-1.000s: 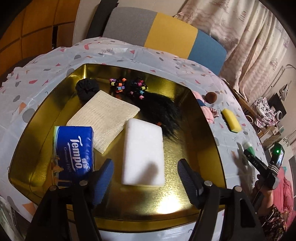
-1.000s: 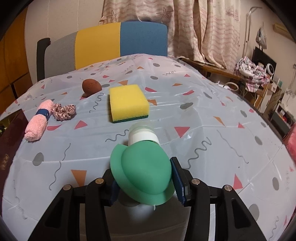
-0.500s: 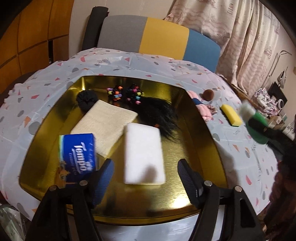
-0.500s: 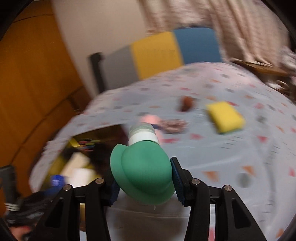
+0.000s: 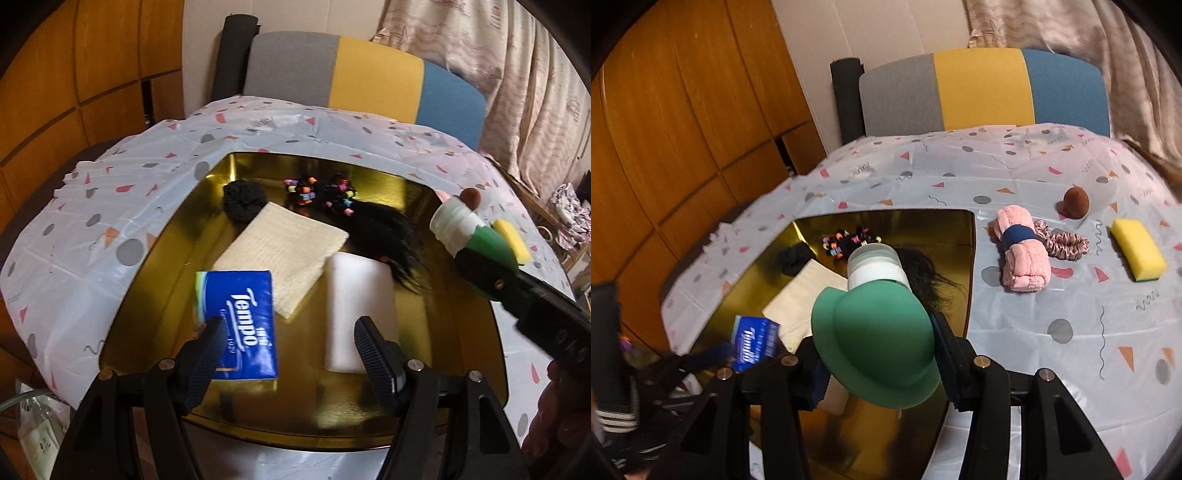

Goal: Organize soft objects
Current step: 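Carry the green-capped bottle into the gold tray and open the right tool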

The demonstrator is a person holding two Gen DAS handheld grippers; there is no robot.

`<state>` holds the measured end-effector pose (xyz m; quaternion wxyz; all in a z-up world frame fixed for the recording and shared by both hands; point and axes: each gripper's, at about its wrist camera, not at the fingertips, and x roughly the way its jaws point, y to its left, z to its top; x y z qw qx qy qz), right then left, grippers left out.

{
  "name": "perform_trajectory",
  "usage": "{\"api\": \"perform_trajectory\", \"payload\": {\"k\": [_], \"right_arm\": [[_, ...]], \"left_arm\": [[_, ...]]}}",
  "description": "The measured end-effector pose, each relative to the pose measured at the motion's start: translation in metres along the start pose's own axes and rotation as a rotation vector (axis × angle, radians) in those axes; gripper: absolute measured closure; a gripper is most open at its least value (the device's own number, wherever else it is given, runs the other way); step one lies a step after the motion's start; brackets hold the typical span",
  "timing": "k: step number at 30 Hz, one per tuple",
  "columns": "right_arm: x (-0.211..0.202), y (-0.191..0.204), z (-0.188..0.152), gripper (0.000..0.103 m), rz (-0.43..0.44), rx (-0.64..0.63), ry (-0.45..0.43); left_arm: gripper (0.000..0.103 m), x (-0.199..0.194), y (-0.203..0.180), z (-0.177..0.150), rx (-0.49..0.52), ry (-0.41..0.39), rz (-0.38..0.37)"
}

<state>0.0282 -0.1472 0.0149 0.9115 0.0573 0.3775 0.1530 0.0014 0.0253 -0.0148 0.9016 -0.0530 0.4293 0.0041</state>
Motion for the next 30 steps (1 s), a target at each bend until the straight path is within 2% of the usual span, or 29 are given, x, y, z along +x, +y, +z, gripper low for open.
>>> {"api": "perform_trajectory", "payload": {"k": [4,9,13,18,23,28,30], "right_arm": [[0.012,0.004,0.000,0.053,-0.054,-0.028,0.028],[0.017,0.010,-0.001,0.052,-0.104,-0.085,0.013],[0.013,0.014,-0.001,0.052,-0.105,-0.125,0.000],[0.003,0.007,-0.003,0.050,-0.092,-0.098,-0.012],[-0.011,-0.006,-0.004,0.049,-0.094,-0.064,-0.042],[-0.025,-0.024,-0.003,0.048,-0.106,-0.034,-0.067],[-0.030,-0.037,-0.005,0.044,-0.129,-0.027,-0.073]], "left_arm": [[0.031,-0.001,0.000,0.001,0.005,-0.004,0.015],[0.031,-0.001,0.000,0.001,0.011,-0.005,0.036],[0.031,-0.001,0.000,0.001,0.010,-0.002,0.039],[0.031,-0.004,-0.002,0.002,0.019,-0.015,0.051],[0.031,-0.007,-0.007,0.003,0.049,-0.029,0.118],[0.031,-0.010,-0.010,0.003,0.048,-0.028,0.097],[0.031,-0.010,-0.015,0.002,0.052,-0.019,0.059]]}}
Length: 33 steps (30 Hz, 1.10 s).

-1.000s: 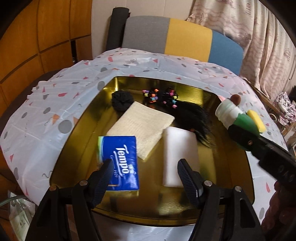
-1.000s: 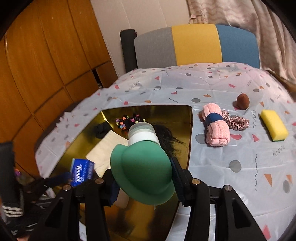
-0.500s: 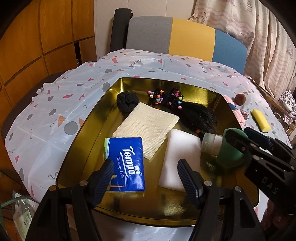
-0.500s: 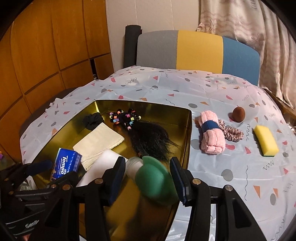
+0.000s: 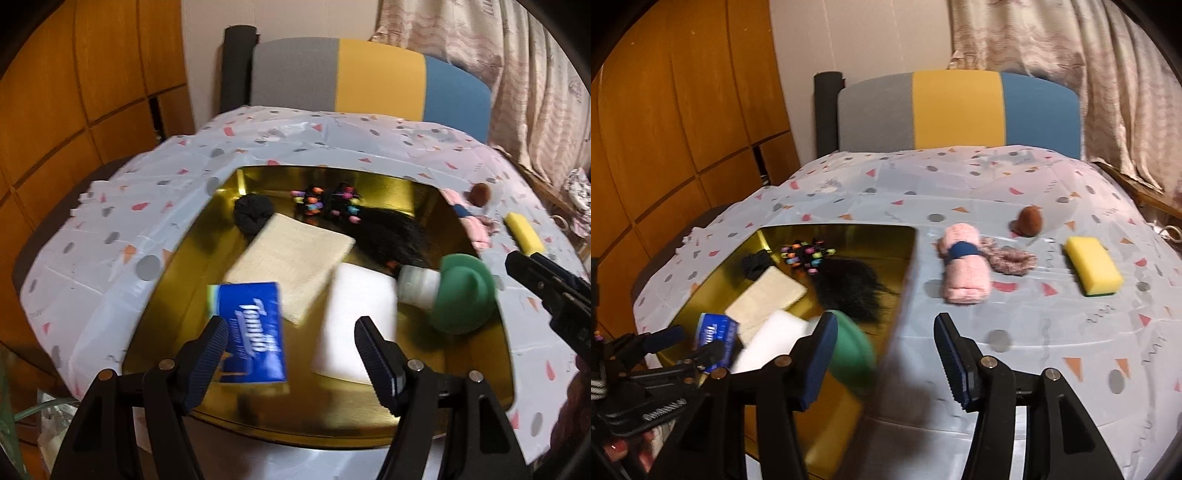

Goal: Organize soft objects
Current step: 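Carry the green-capped bottle into the gold tray and open the right tool, then move the right tool to the yellow sponge and grasp it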

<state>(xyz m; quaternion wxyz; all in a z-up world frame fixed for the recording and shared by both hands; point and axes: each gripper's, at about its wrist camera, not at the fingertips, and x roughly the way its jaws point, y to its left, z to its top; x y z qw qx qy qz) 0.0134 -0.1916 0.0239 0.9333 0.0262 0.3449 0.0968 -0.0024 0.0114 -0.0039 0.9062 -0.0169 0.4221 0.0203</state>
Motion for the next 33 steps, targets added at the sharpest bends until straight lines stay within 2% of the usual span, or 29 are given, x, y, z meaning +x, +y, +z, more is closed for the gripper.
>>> {"api": "perform_trajectory", "payload": {"k": [1,5,14,18,20,22,26,33], "right_arm": [[0.000,-0.006,-0.001,0.043,-0.011,0.003,0.002],[0.003,-0.041,-0.014,0.043,-0.075,0.038,0.043],[0.014,-0.126,-0.045,0.043,-0.187,0.134,0.156],[0.019,-0.167,-0.036,0.043,-0.243,0.164,0.166],[0.021,-0.189,-0.024,0.037,-0.267,0.179,0.159],[0.026,-0.208,-0.011,0.027,-0.283,0.193,0.153],[0.040,-0.240,0.017,0.024,-0.324,0.199,0.140],[0.079,-0.271,0.058,0.016,-0.328,0.207,0.129]], "left_arm": [[0.031,-0.001,-0.003,-0.001,0.000,0.006,-0.034],[0.031,-0.005,-0.024,-0.003,0.025,0.031,-0.246],[0.031,-0.020,-0.091,-0.004,0.160,0.019,-0.361],[0.031,-0.025,-0.113,-0.004,0.154,0.023,-0.457],[0.031,-0.026,-0.122,-0.004,0.145,0.039,-0.505],[0.031,-0.028,-0.131,-0.004,0.153,0.039,-0.516],[0.031,-0.030,-0.149,-0.005,0.192,0.033,-0.510],[0.031,-0.027,-0.163,-0.008,0.227,0.059,-0.495]]}}
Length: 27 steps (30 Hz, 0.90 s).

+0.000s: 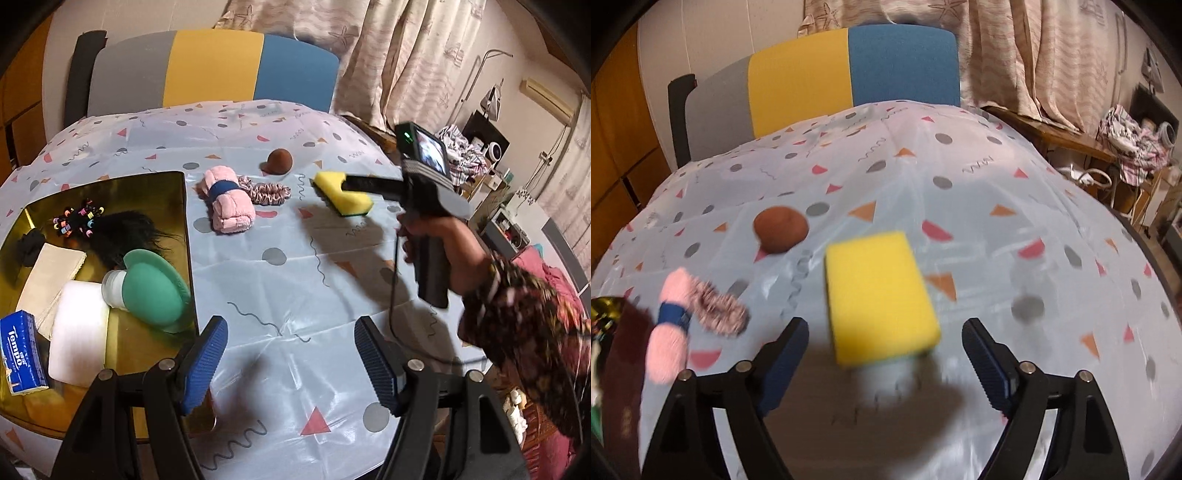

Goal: Organize soft objects
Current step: 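Move the right tool to the yellow sponge and grasp it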

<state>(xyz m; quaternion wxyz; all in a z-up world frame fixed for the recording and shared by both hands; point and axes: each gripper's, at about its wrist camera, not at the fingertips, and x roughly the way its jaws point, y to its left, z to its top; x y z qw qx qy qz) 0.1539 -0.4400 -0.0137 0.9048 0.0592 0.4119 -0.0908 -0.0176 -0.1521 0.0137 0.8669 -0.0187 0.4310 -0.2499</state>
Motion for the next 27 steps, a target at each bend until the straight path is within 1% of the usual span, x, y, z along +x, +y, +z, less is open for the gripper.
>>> {"api": "perform_trajectory", "payload": {"k": [5,8,12,13,14,15,16,19,22,25,27], "right_arm": [[0.025,0.005,0.013,0.016,0.020,-0.008,0.022],[0.036,0.004,0.009,0.016,0.039,-0.001,0.034],[0.044,0.005,0.000,0.016,0.041,-0.012,0.036],[0.045,0.006,-0.002,0.019,0.030,-0.027,0.031],[0.047,0.008,-0.004,0.030,0.012,-0.049,0.029],[0.050,0.008,-0.006,0.033,0.007,-0.063,0.043],[0.051,0.007,-0.007,0.033,0.013,-0.060,0.047],[0.043,0.003,-0.006,0.034,0.036,-0.043,0.013],[0.026,0.004,-0.011,0.034,0.035,-0.064,-0.009],[0.006,0.007,-0.023,0.034,0.042,-0.074,-0.010],[-0.008,0.008,-0.035,0.034,0.047,-0.069,-0.013]], "left_arm": [[0.031,0.005,0.003,0.004,-0.016,0.004,0.029],[0.031,0.010,0.006,0.007,-0.030,0.012,0.047],[0.031,0.017,0.004,0.010,-0.032,0.023,0.061],[0.031,0.019,0.003,0.011,-0.030,0.026,0.062],[0.031,0.021,0.001,0.012,-0.027,0.028,0.063],[0.031,0.022,0.000,0.013,-0.024,0.028,0.066],[0.031,0.024,-0.001,0.014,-0.022,0.028,0.068],[0.031,0.028,-0.004,0.022,-0.020,0.027,0.069],[0.031,0.034,-0.007,0.034,-0.020,0.021,0.072],[0.031,0.045,-0.011,0.050,-0.019,0.028,0.093],[0.031,0.053,-0.013,0.062,-0.023,0.034,0.088]]}}
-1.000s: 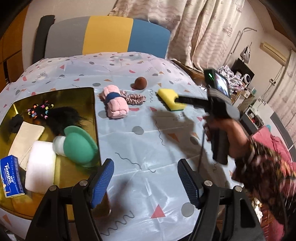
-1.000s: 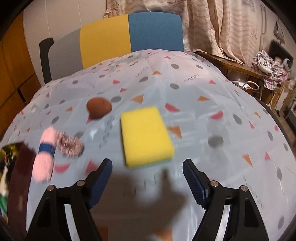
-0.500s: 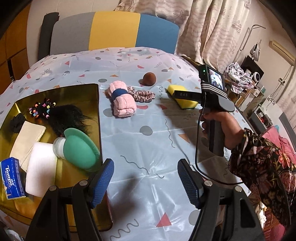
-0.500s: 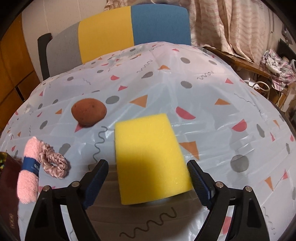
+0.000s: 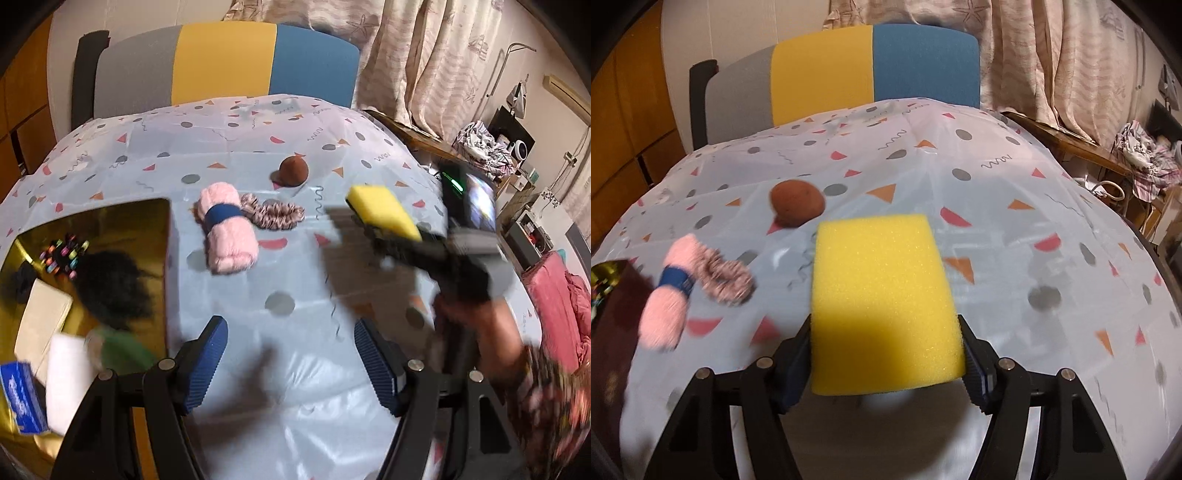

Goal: Organize soft objects
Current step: 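Move the right tool to the yellow sponge and grasp it, then grasp the pink towel roll with the left tool while the right tool holds the sponge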

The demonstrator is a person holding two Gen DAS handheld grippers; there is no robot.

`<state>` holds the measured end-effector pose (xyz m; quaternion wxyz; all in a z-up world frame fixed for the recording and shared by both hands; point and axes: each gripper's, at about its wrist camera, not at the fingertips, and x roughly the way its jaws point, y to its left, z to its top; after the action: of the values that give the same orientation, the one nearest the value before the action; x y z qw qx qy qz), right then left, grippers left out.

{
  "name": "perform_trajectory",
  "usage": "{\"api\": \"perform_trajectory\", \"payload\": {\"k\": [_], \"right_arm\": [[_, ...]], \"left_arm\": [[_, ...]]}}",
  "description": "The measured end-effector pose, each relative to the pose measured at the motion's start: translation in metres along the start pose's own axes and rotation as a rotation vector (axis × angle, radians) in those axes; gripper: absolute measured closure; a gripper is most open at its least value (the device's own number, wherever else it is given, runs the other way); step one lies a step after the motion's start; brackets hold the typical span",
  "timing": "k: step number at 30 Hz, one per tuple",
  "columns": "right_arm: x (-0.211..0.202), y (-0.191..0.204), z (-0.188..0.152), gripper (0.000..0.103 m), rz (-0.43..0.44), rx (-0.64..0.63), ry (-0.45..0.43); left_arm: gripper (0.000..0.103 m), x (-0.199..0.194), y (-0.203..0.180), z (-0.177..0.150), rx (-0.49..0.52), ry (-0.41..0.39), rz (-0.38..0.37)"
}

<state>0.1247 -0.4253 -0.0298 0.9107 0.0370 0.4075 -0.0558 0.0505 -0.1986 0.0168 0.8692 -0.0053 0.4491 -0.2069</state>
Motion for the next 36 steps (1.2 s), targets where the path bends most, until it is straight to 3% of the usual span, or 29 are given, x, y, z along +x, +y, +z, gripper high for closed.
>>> {"api": "perform_trajectory", "payload": {"k": [7,14,21,29,36], "right_arm": [[-0.033,0.005,-0.040,0.033,-0.015,0.052,0.009],[-0.025,0.002,-0.058,0.033,-0.020,0.096,0.015],[-0.022,0.001,-0.062,0.033,-0.026,0.107,0.013],[-0.021,0.005,-0.062,0.033,-0.049,0.091,0.009],[-0.020,0.005,-0.064,0.033,-0.049,0.094,0.009]], "left_arm": [[0.031,0.029,-0.005,0.039,-0.029,-0.009,0.039],[0.031,0.076,-0.007,0.068,0.043,0.022,0.198],[0.031,0.109,0.003,0.075,0.081,0.051,0.301],[0.040,0.137,0.009,0.077,0.146,0.071,0.374],[0.064,0.140,0.021,0.074,0.178,0.046,0.405]]}}
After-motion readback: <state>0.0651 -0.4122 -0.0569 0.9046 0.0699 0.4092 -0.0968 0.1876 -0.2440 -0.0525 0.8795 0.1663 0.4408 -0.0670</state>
